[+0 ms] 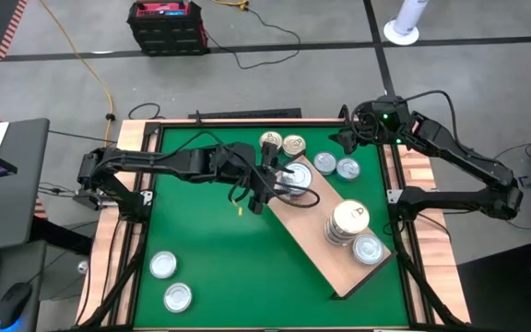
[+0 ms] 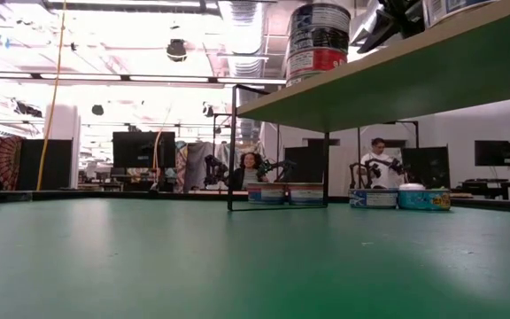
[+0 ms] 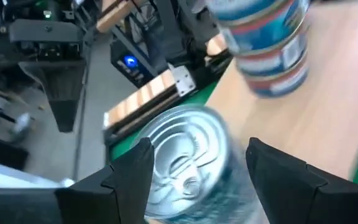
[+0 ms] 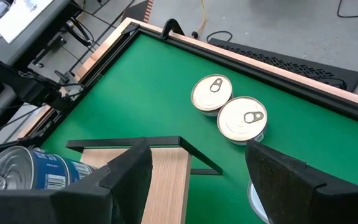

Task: Stack canned seafood by type on shelf
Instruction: Stack the blue tuna can on top of the other blue tuna can on the shelf, then stack the light green tuna can on top of the other light green tuna can on the shelf

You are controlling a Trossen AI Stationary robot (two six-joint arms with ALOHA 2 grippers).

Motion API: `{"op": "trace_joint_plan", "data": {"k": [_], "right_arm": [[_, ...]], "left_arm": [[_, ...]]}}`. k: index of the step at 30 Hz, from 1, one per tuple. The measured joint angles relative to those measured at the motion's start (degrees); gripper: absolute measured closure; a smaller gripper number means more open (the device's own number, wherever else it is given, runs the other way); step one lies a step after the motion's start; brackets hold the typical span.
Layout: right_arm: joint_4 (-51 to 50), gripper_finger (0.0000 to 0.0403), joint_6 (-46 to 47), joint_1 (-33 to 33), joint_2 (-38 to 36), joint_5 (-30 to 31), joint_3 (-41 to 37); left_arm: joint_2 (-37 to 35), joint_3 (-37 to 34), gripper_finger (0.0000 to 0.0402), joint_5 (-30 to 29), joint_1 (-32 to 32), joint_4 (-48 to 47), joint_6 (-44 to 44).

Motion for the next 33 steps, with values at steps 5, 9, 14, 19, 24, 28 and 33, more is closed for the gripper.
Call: {"op": "trace_joint_plan", "data": {"k": [5,9,14,19,24,28,33], "right_arm": [[-0.02,0.0121,-0.17,0.02,0.0,-0.02,0.0],[-0.02,0.0121,-0.2,0.04,-0.13,-0.04,0.0],[0.05,0.0121,-0.7,0.07,-0.13,-0.17,0.0],[0.15,0.0121,-1.95,0.07,-0.13,-0.21,0.0],[0.28,0.0121,-2.23,0.07,-0.13,-0.2,0.0],[0.57,0.0121,-2.35,0.07,-0.13,-0.19,0.0],[0.5,0.0121,-2.34,0.07,-0.13,-0.21,0.0]], "left_arm": [[-4.21,4.3,0.0158,3.14,-4.06,-9.49,-24.4],[-7.73,4.36,0.0159,11.33,-8.17,-24.45,-44.82],[-11.07,-0.03,0.0159,14.54,-18.19,-40.19,-60.01],[-11.04,-8.38,0.0159,14.78,-29.52,-39.29,-67.75],[-10.71,-18.49,0.0162,14.79,-36.02,-28.81,-74.09],[-10.8,-24.31,0.018,13.14,-37.97,-23.89,-73.7],[-10.8,-31.37,0.0211,11.88,-38.43,-18.12,-71.54]]}}
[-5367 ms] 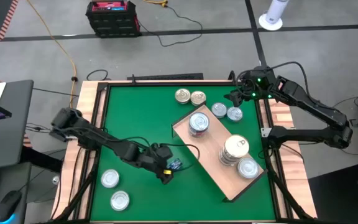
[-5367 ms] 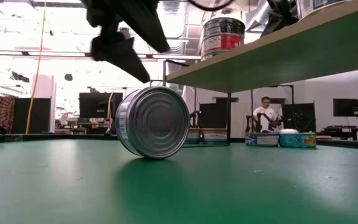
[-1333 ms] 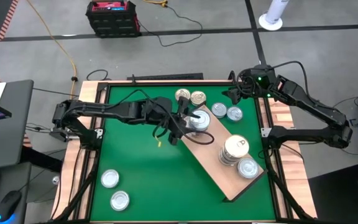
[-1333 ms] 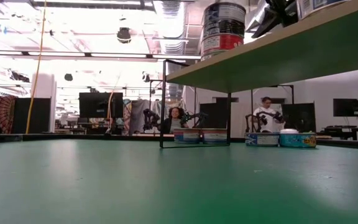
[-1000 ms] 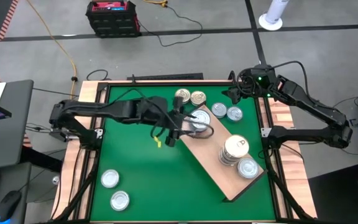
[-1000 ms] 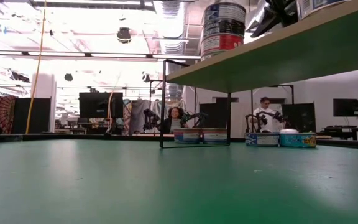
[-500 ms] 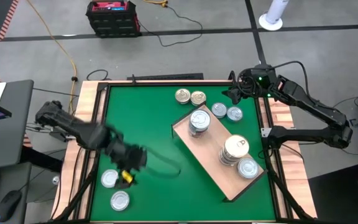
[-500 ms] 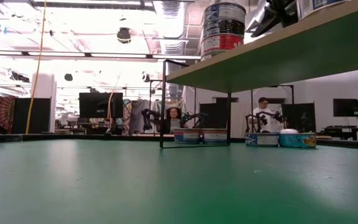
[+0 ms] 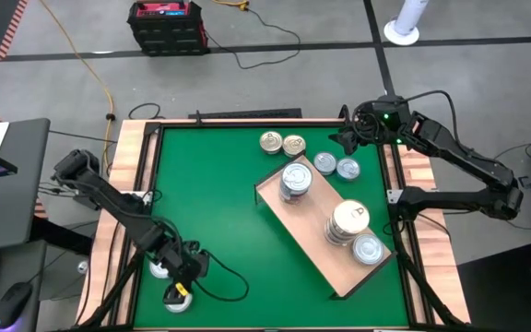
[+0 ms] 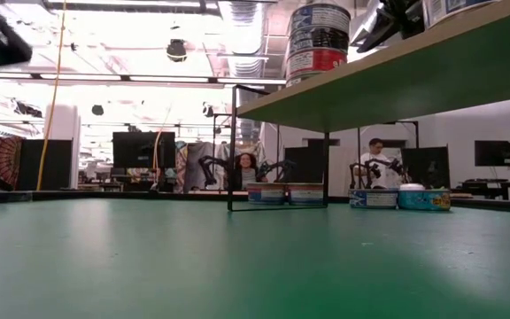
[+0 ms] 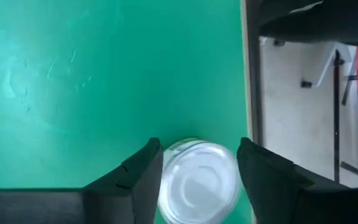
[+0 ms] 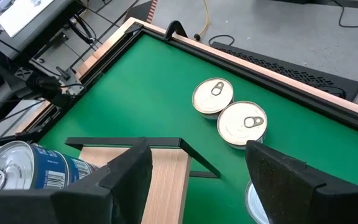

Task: Stack canned seafood by type on shelf
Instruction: Stack the light green tuna can on top of the other light green tuna can on the shelf

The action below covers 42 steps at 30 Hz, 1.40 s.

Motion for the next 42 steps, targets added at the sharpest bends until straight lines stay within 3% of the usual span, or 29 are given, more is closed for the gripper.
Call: {"op": "trace_joint_plan", "data": {"k": [7,13,19,28,31,35,38,42], "right_arm": [[-0.04,0.0121,0.19,0.0,0.0,-0.01,0.0],[-0.05,0.0121,0.2,0.0,0.0,-0.01,0.0],[-0.05,0.0121,0.22,-0.02,0.0,-0.01,0.0],[-0.04,0.0121,0.2,-0.02,0.0,0.01,0.0],[-0.04,0.0121,0.2,-0.02,0.0,0.01,0.0],[-0.02,0.0121,0.2,-0.04,0.02,0.01,0.0],[0.01,0.0121,0.21,-0.04,0.02,-0.01,0.0],[-0.04,0.0121,0.63,-0.04,0.02,-0.03,0.0]], "left_arm": [[0.02,-7.17,0.0248,3.13,-0.1,6.31,0.48],[0.0,-8.78,0.0274,2.69,-1.97,7.85,10.33],[0.98,-9.76,0.0278,-2.22,-5.48,8.51,15.24],[6.31,-9.43,0.0278,-9.97,-5.24,7.76,12.16],[6.67,-9.18,0.0279,-18.26,-2.97,1.64,2.93],[6.72,-7.28,0.0288,-29.96,0.78,-15.89,-8.88],[5.28,-6.57,0.03,-32.6,3.77,-24.44,-14.06],[-1.07,-6.33,0.0319,-33.66,5.28,-24.29,-9.92]]}}
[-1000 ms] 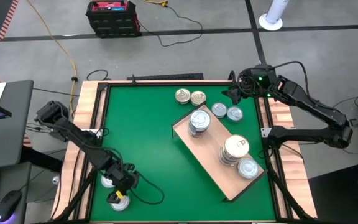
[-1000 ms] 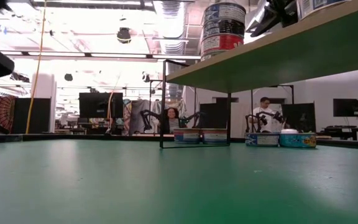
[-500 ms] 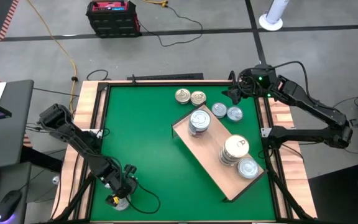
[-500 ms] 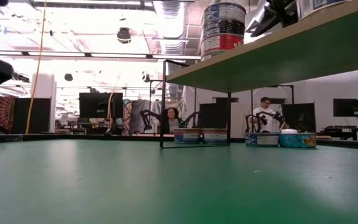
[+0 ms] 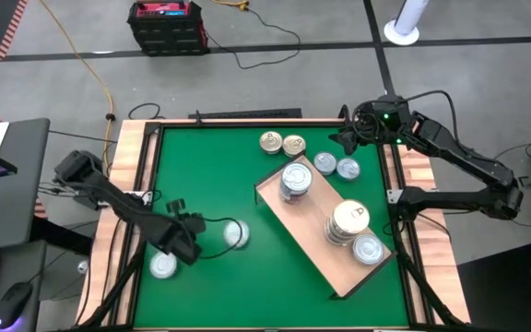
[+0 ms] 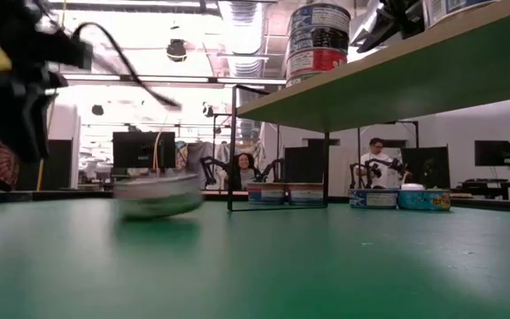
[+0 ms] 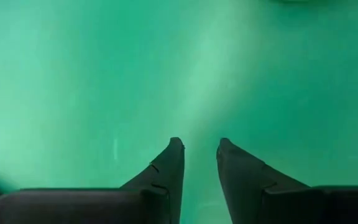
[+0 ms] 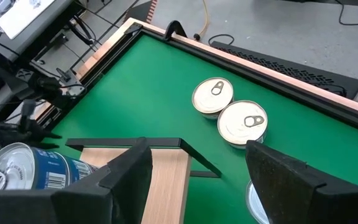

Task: Stack canned seafood by type on shelf
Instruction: Stack the light green tuna can on top of the other light green tuna can on the shelf

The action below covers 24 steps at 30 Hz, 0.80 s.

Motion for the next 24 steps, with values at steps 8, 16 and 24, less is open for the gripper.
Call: {"op": "trace_joint_plan", "data": {"k": [8,16,24], "right_arm": [[0.02,0.0121,0.04,0.0,0.0,-0.11,0.0],[0.17,0.0121,0.2,0.0,0.0,-0.07,0.0],[1.69,0.0121,1.13,0.0,0.0,-0.06,0.0]], "left_arm": [[-14.56,-0.07,0.0352,-1.74,5.16,10.52,0.53],[-8.41,-0.31,0.031,-4.04,17.21,26.04,3.7],[4.96,-0.42,0.0286,11.56,33.32,32.06,-0.06]]}}
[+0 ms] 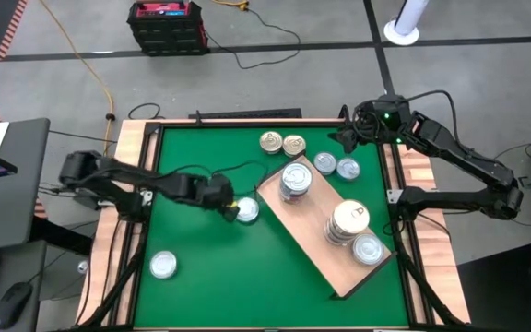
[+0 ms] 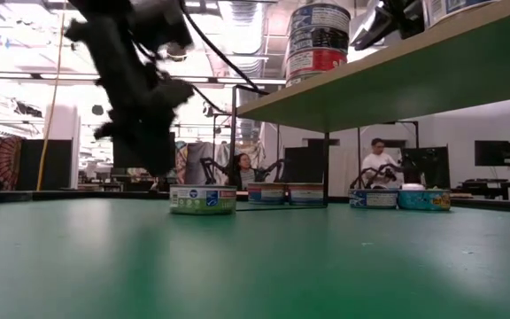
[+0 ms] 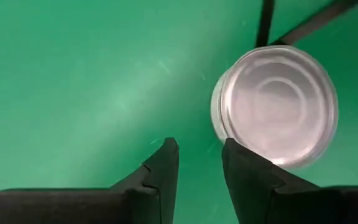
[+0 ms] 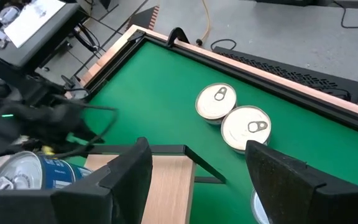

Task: Stack canned seafood by type on shelf
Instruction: Stack the light green tuna can on top of the other light green tuna can on the shelf

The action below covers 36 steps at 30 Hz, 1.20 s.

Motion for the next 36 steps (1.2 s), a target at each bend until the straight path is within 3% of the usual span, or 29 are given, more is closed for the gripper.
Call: {"op": "trace_joint_plan", "data": {"k": [5,11,15,22,30,36], "right_arm": [[0.09,0.0121,0.0,0.0,0.0,0.02,0.0],[0.03,0.0121,0.13,0.02,0.0,0.02,0.0],[0.03,0.0121,0.13,0.02,0.0,0.02,0.0],[0.27,0.0121,0.09,0.02,0.0,0.02,0.0],[0.97,0.0121,0.34,0.02,0.0,0.02,0.0],[0.95,0.0121,0.42,0.02,0.0,0.02,0.0]], "left_arm": [[5.64,0.02,0.0289,12.92,7.13,9.16,4.29],[7.98,0.17,0.0289,20.17,10.99,10.44,6.08],[7.9,0.22,0.0308,20.47,11.35,8.9,6.61],[5.3,0.23,0.0394,20.21,12.52,1.16,9.48],[1.91,0.17,0.0401,14.56,15.55,-11.82,14.61],[2.01,0.12,0.0401,12.5,17.57,-13.62,18.52]]}}
